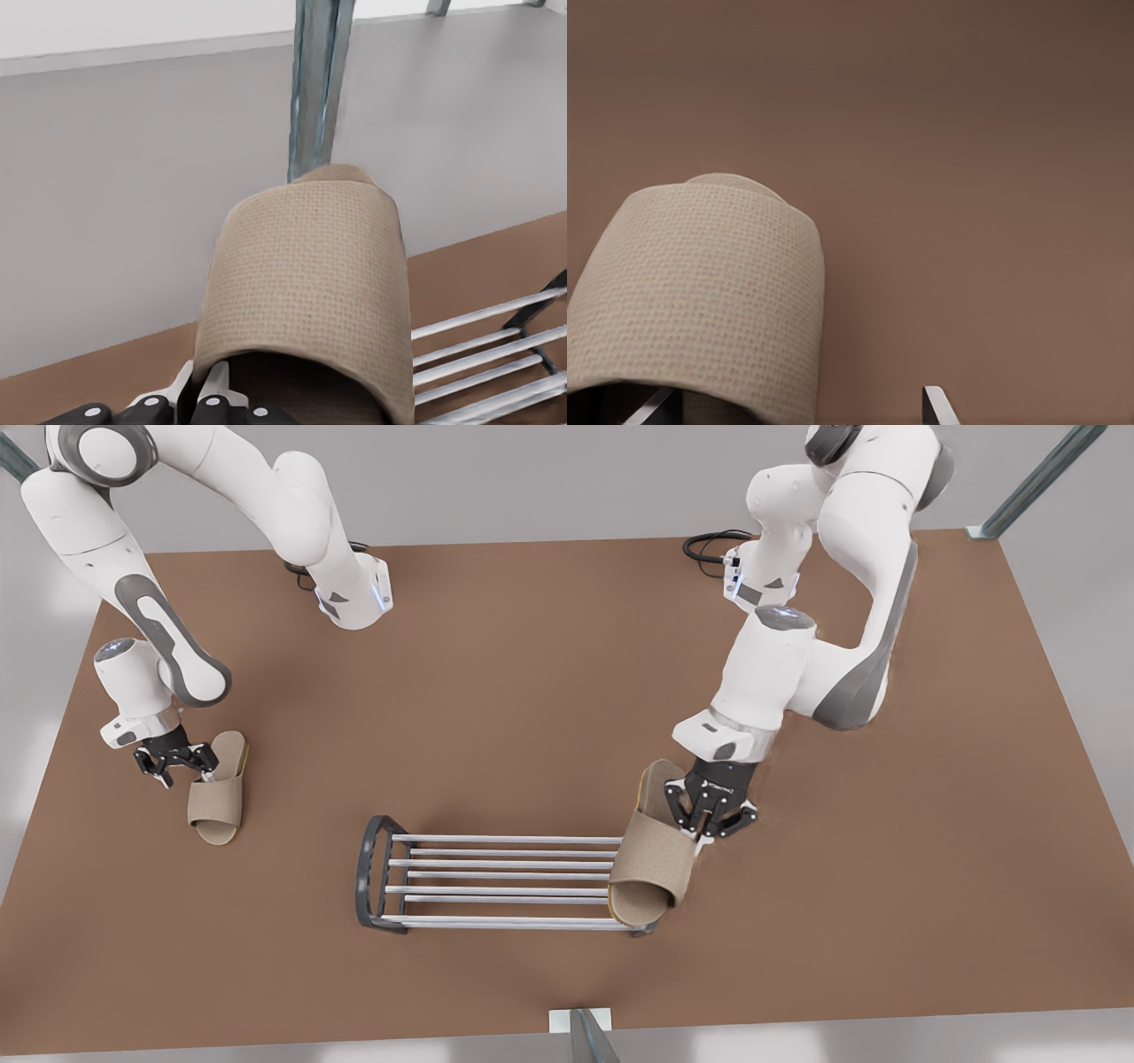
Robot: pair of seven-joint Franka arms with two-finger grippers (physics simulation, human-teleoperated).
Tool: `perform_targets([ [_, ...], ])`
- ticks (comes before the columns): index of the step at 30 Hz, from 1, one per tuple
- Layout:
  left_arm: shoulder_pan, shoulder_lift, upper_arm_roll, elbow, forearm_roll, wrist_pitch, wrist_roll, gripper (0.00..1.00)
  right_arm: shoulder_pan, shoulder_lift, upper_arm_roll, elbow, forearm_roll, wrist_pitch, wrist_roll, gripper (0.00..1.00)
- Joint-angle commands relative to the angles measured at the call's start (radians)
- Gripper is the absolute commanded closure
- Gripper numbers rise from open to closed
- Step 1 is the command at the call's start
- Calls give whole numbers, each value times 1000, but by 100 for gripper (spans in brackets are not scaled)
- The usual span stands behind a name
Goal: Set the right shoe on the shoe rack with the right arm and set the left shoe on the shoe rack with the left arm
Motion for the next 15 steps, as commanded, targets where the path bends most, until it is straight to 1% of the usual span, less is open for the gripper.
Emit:
perform_targets([
  [1,-88,33,18,65,113,-276,-488,79,0,1,0,1,0,-2,-37,0],
  [2,-188,62,92,131,113,-313,-525,79,0,2,0,4,0,-2,-37,0],
  [3,-303,87,189,197,112,-348,-549,79,2,5,0,9,0,-2,-37,0],
  [7,-616,206,534,365,107,-427,-632,79,17,18,-6,16,1,-2,-34,0],
  [9,-644,233,583,366,109,-427,-643,79,23,22,-6,16,1,-2,-31,0],
  [10,-665,242,611,366,109,-427,-645,79,23,22,-6,16,1,-2,-31,6],
  [11,-667,243,611,366,109,-428,-649,79,23,22,-6,16,1,-2,-28,20],
  [13,-678,259,620,366,112,-431,-651,79,23,22,-6,16,1,-7,-26,28],
  [14,-694,275,646,375,112,-439,-674,79,23,22,-6,18,1,-8,-26,34],
  [15,-710,300,658,400,110,-427,-721,79,23,22,-6,20,1,-8,-26,37],
])
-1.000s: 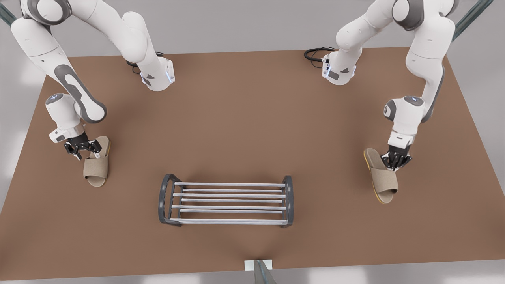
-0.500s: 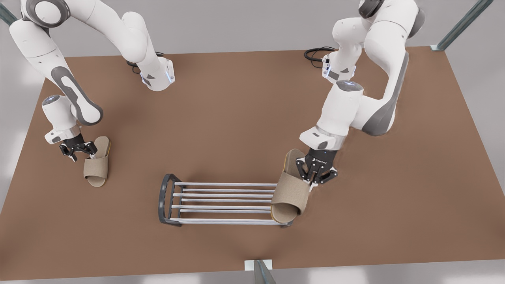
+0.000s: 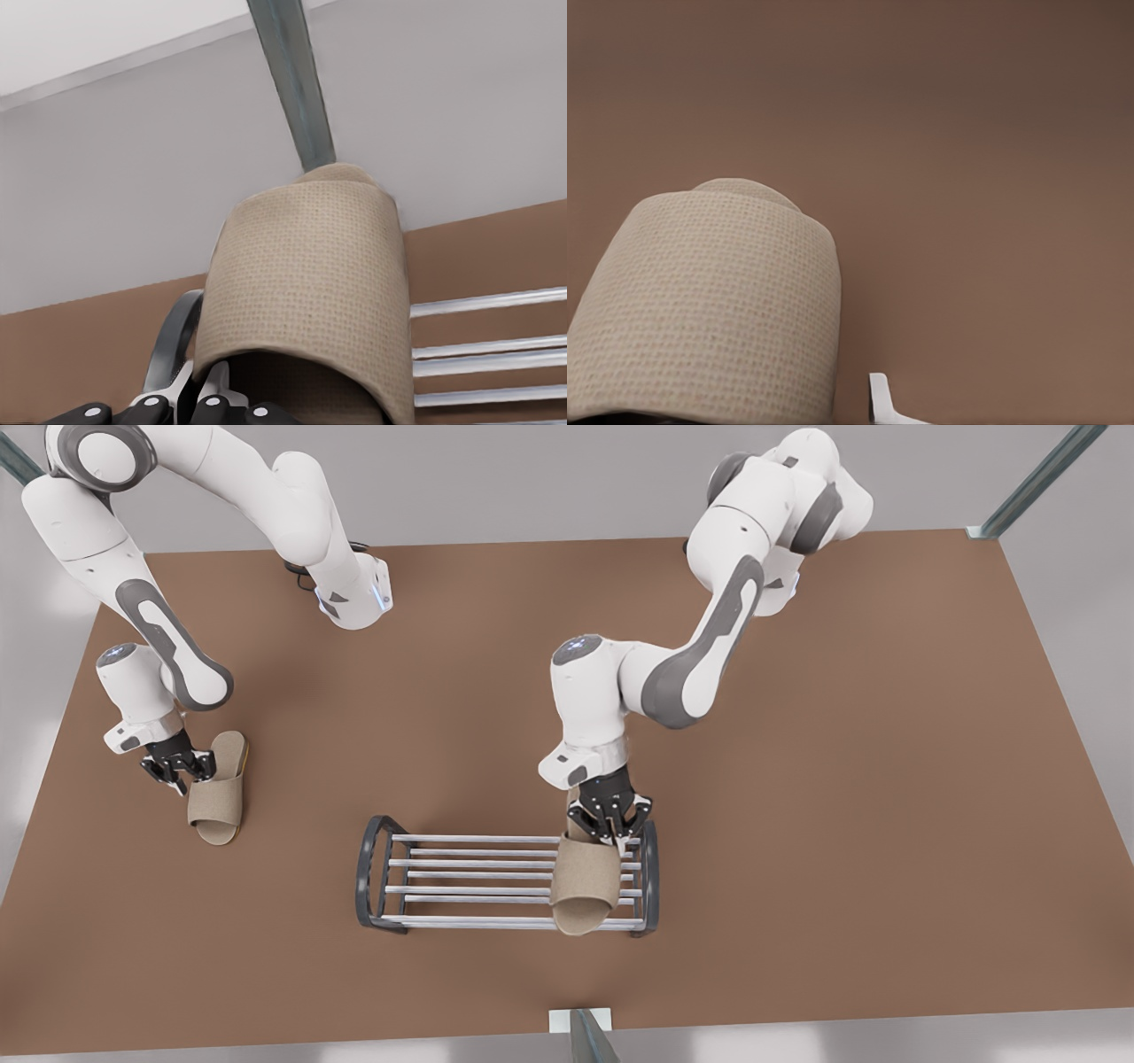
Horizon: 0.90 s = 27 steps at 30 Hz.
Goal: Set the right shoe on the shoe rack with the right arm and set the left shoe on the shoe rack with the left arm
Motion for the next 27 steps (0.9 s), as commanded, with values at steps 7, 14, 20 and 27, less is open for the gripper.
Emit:
perform_targets([
  [7,-51,68,13,-9,70,-29,-438,79,-11,-2,2,3,0,-6,-9,53],
  [14,-44,67,11,-15,84,-9,-421,0,-11,-22,11,35,1,-87,25,67],
  [20,-79,9,-5,-32,71,-93,-363,0,-17,-90,88,78,1,-238,182,79],
  [27,73,-199,-130,-20,-332,-514,163,0,44,-148,188,242,1,-482,410,79],
])
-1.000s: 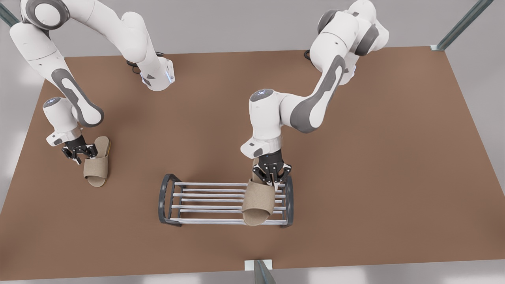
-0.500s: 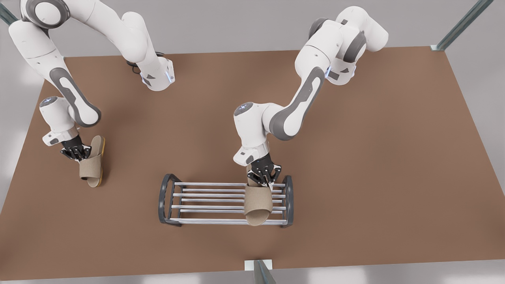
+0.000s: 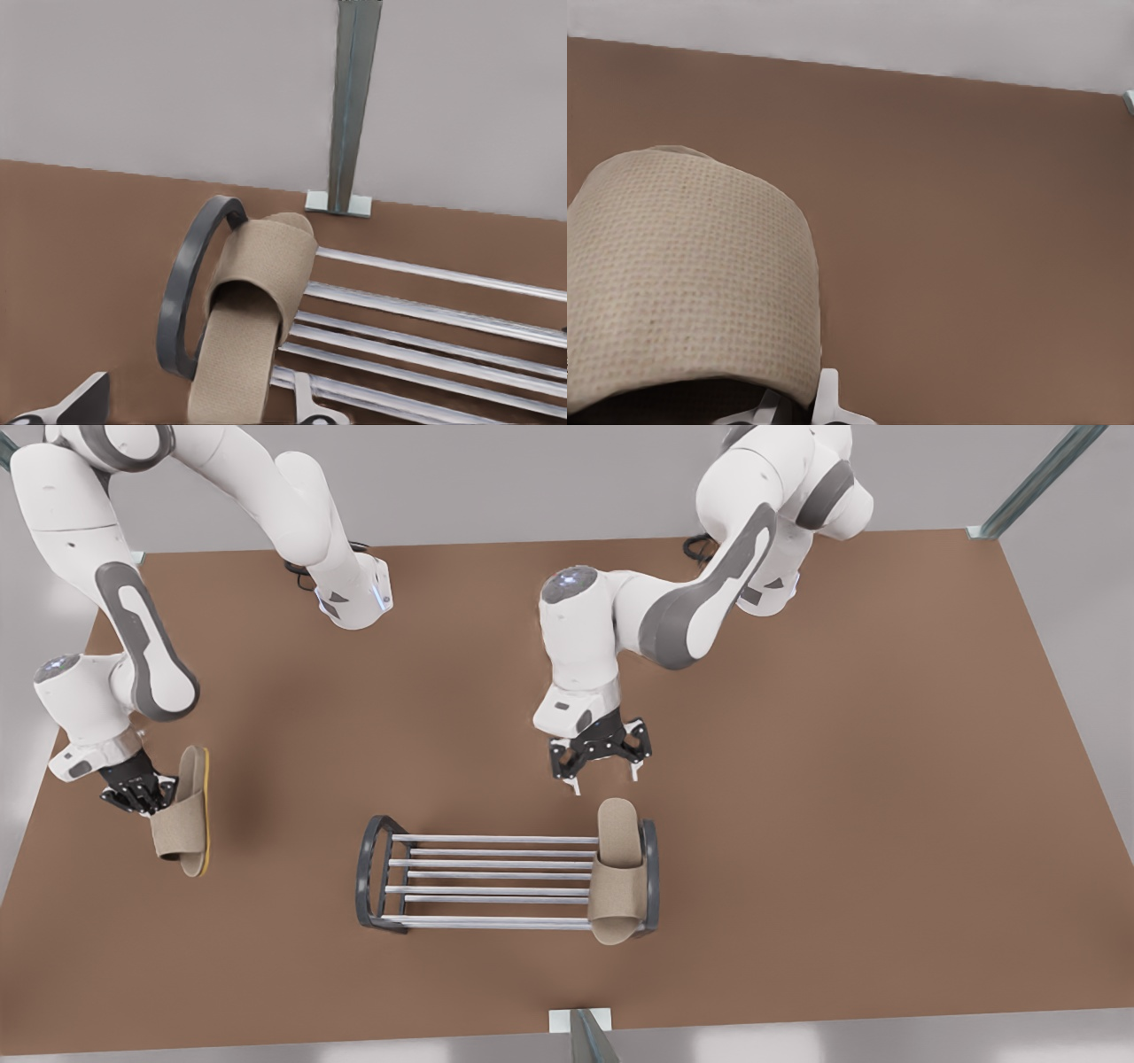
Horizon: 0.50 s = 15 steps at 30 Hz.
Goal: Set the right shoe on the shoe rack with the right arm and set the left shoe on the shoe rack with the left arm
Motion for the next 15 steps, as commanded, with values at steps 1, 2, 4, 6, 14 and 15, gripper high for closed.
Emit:
perform_targets([
  [1,67,-26,-3,2,-165,-263,433,0,53,-10,7,65,1,-211,327,79],
  [2,136,-43,-2,-1,-218,-289,531,0,102,-20,7,114,1,-256,389,79],
  [4,285,-66,-3,2,-278,-363,793,0,184,-32,5,200,-1,-337,472,79],
  [6,535,-104,-106,5,-444,-421,964,0,231,-53,7,237,-1,-376,548,79],
  [14,623,-390,-59,-395,-418,-179,1103,0,474,-79,-6,481,-74,-624,930,79],
  [15,627,-391,-60,-398,-433,-187,1090,0,481,-76,-9,504,-110,-659,973,79],
])
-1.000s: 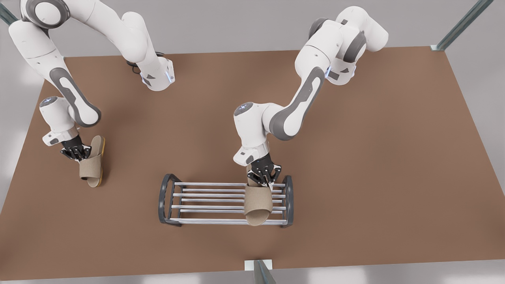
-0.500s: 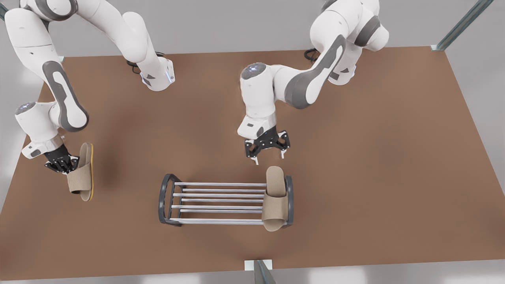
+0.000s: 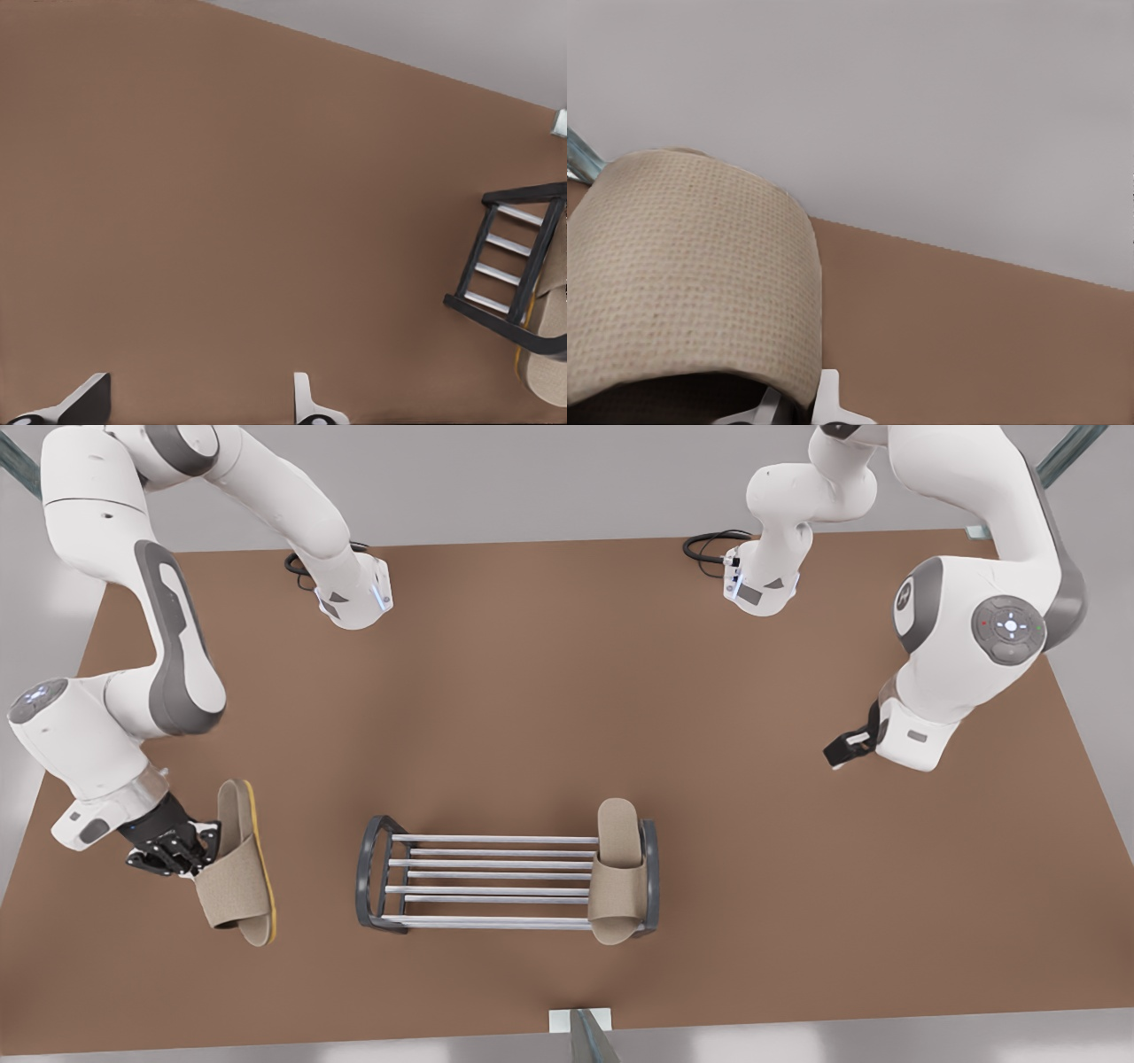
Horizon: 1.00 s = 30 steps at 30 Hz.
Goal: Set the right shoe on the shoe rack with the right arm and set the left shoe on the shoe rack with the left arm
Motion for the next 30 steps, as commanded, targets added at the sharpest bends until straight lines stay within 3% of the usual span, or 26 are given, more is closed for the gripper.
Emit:
perform_targets([
  [1,-8,-3,-4,-2,-12,11,477,0,12,0,0,38,-88,-188,618,79],
  [5,-15,5,-20,6,-11,26,435,0,218,3,-6,168,-235,-389,894,79],
  [7,-13,2,-28,6,-11,20,389,0,360,4,-98,245,-263,-432,970,79],
  [9,-7,-4,-28,3,-6,7,391,0,436,3,-129,329,-261,-493,1016,79],
  [10,-5,0,-28,6,2,15,394,0,545,-5,-235,407,-258,-538,1024,79],
  [15,-4,13,-22,28,-11,17,392,0,946,7,-528,513,-249,-536,1214,79],
  [17,7,26,-20,26,-11,21,394,0,1156,49,-733,555,-186,-526,1215,79],
  [20,7,26,-20,29,-5,21,392,0,1207,188,-759,671,-174,-472,1229,79],
  [22,7,25,-19,29,-5,21,394,0,1296,239,-851,705,-172,-429,1241,79],
  [30,7,42,-19,29,0,24,391,0,1317,331,-862,719,-175,-343,1258,79],
])
